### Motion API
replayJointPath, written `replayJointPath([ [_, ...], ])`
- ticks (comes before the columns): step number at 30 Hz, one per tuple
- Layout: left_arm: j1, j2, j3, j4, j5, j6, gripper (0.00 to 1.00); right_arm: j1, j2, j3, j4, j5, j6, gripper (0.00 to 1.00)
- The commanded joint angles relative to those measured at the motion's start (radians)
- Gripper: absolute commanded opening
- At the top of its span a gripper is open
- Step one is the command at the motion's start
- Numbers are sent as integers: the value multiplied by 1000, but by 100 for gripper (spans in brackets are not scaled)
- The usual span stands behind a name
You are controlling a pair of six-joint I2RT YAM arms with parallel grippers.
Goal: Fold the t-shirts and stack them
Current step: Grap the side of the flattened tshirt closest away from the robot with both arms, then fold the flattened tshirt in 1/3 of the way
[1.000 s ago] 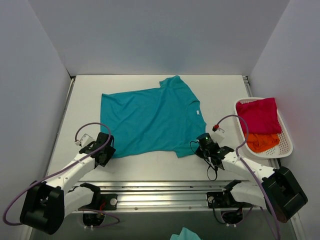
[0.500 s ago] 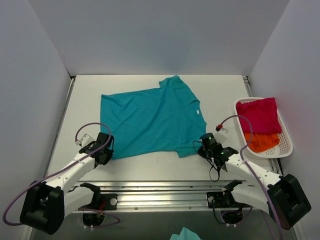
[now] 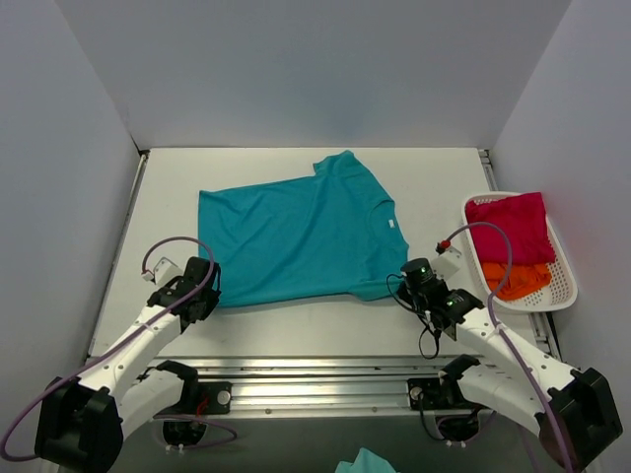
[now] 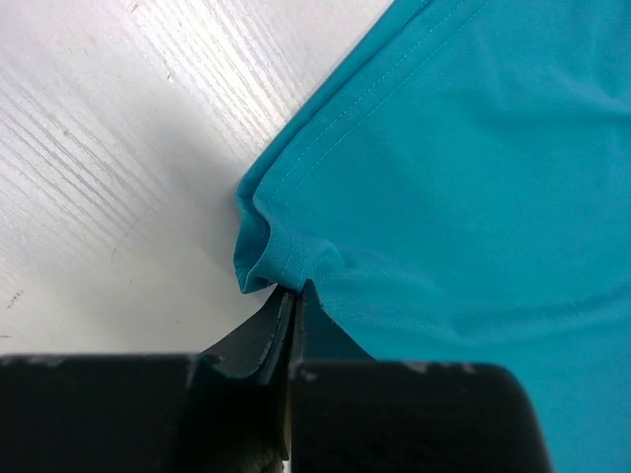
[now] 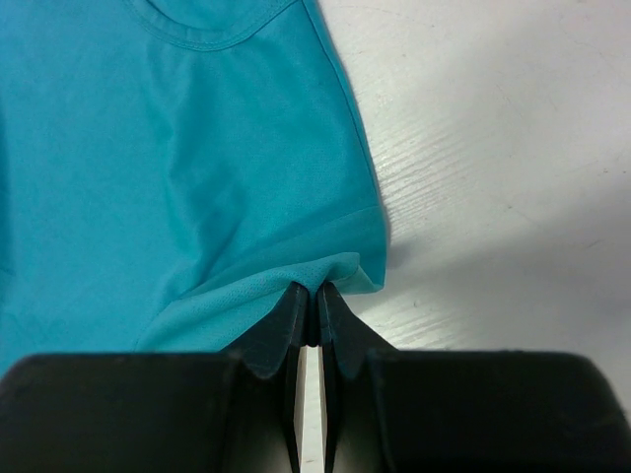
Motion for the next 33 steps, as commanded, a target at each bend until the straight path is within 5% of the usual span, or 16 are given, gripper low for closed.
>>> replayJointPath([
  [1,17,15,61,20,-18,40,2,-8,21,61,-34,52,-24,0],
  [33,224,478,345,388,241,175,2,-13,694,759,-66,146,-193,0],
])
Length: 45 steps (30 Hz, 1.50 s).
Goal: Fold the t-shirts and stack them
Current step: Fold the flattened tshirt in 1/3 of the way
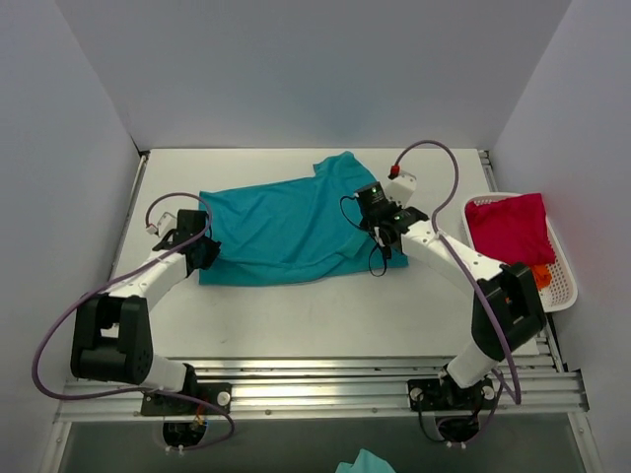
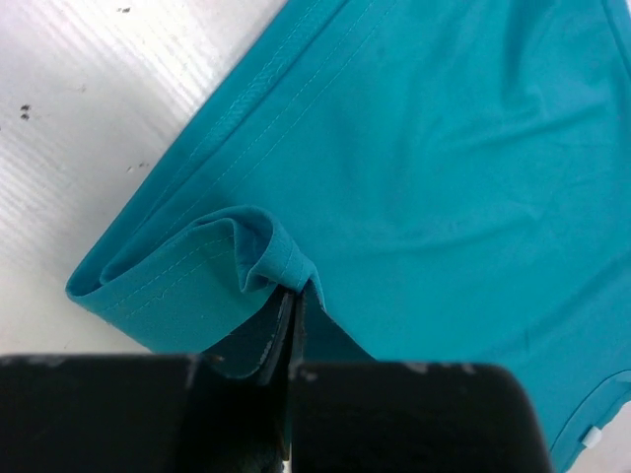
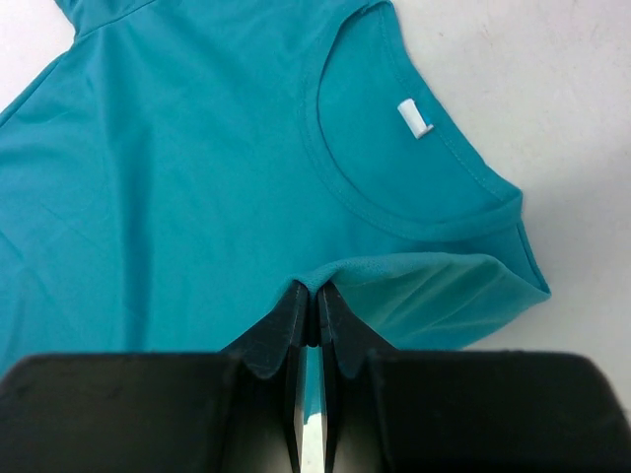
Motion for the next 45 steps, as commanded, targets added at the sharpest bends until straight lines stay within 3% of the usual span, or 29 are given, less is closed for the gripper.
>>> replayJointPath([
  [1,41,34,55,86,52,24,2,-15,73,97,-67,74,-19,0],
  [16,123,172,115,174,119,36,2,-47,424,389,-107,85,-25,0],
  [28,135,180,162,157,79,47,2,-99,501,534,-133,105,-34,0],
  [45,141,319,216,183,104,34,2,-125,723,730,-140,25,-45,0],
])
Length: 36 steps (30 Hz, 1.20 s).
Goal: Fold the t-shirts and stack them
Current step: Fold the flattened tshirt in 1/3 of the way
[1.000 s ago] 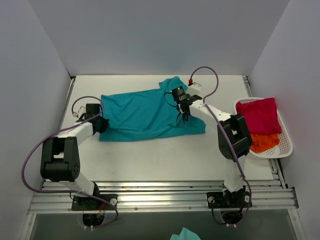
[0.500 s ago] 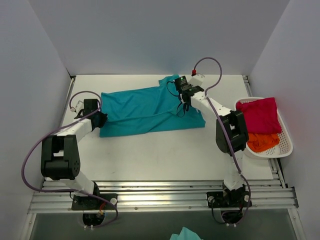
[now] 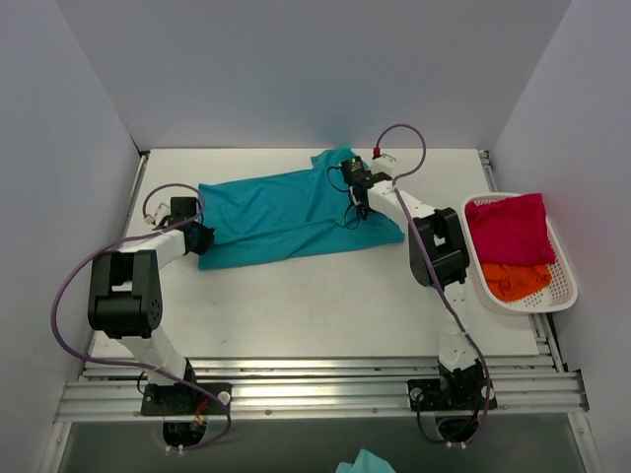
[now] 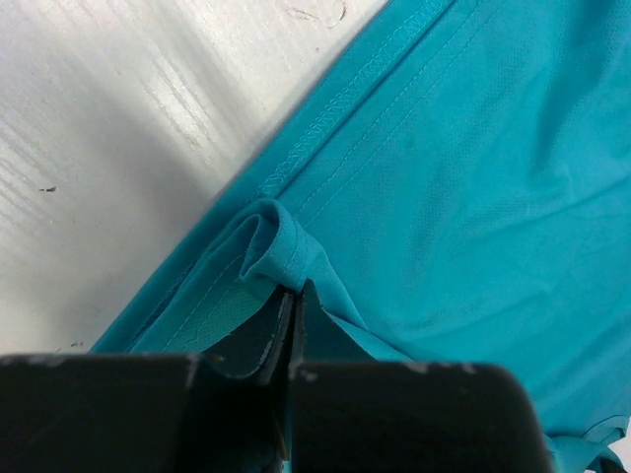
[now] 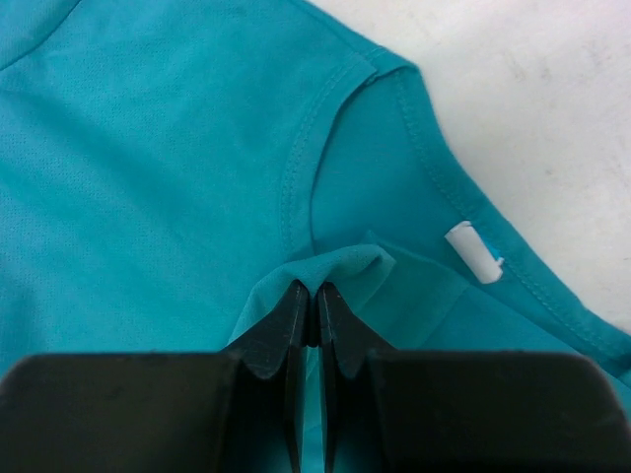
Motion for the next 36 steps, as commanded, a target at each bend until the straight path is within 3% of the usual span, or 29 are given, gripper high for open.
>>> replayJointPath([
  [1,8,17,53,41,0,0,2,3,19,93,-33,-2,-11,0],
  [8,43,45,58,53,9,-5,8,6,105,251,-56,-3,-26,0],
  [12,54,59,61,67,22,-5,26,1,150,328,-18,-10,-66,2],
  [13,57,65,61,76,26,-5,33,0,159,338,4,-14,-66,11],
  [14,59,68,64,78,31,-3,48,0,168,346,21,-20,-73,54],
  [16,62,76,67,78,39,3,57,-2,203,378,30,-19,-77,100],
  [20,66,74,58,93,45,5,75,-3,237,392,100,-25,-104,100],
  [24,68,73,51,107,51,9,83,-2,196,331,180,-33,-123,100],
  [31,68,41,62,127,37,12,85,32,-26,-16,364,-42,-100,100],
  [36,68,37,87,121,34,17,85,85,-73,-39,338,-33,-92,100],
])
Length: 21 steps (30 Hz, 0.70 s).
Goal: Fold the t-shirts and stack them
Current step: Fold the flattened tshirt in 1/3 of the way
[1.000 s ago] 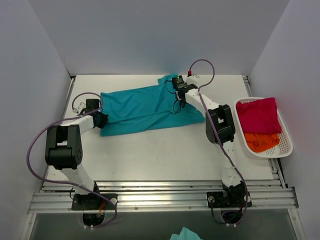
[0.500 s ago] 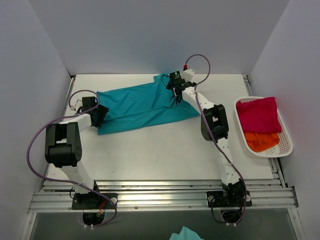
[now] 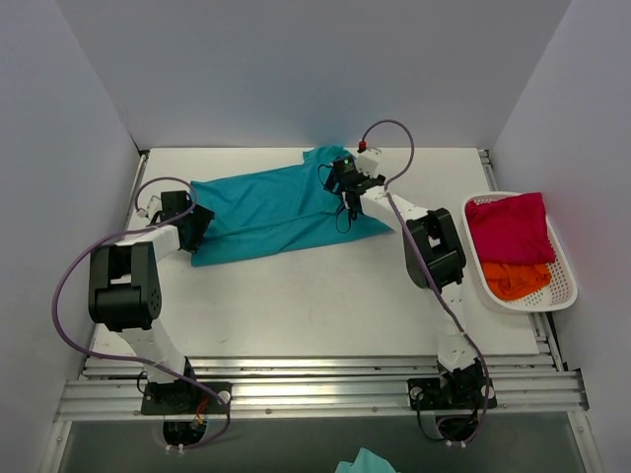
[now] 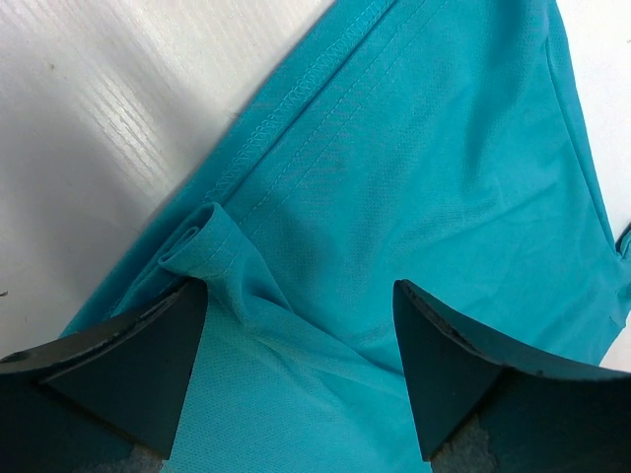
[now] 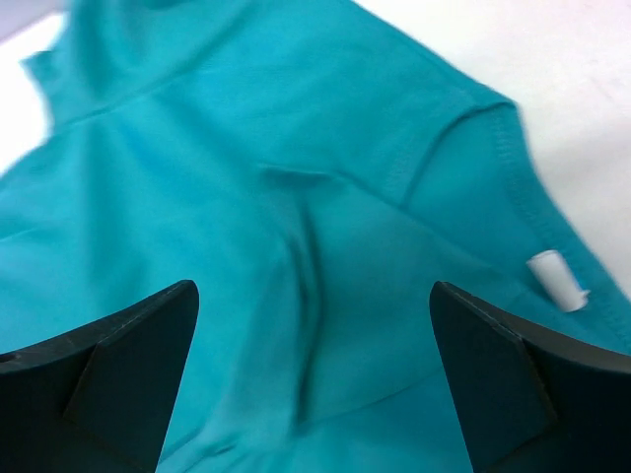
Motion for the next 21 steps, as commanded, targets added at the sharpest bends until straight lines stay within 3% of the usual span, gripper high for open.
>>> replayJointPath([
  [1,10,-23,42,11,-18,19,85,50,-94,4,47,22,6,100],
  [6,10,-26,28,18,-15,28,84,80,-69,36,36,22,9,100],
  [10,10,-34,24,14,-19,37,84,92,-39,59,15,19,18,93],
  [21,10,-18,19,27,-9,44,83,92,-11,74,-40,61,34,87],
])
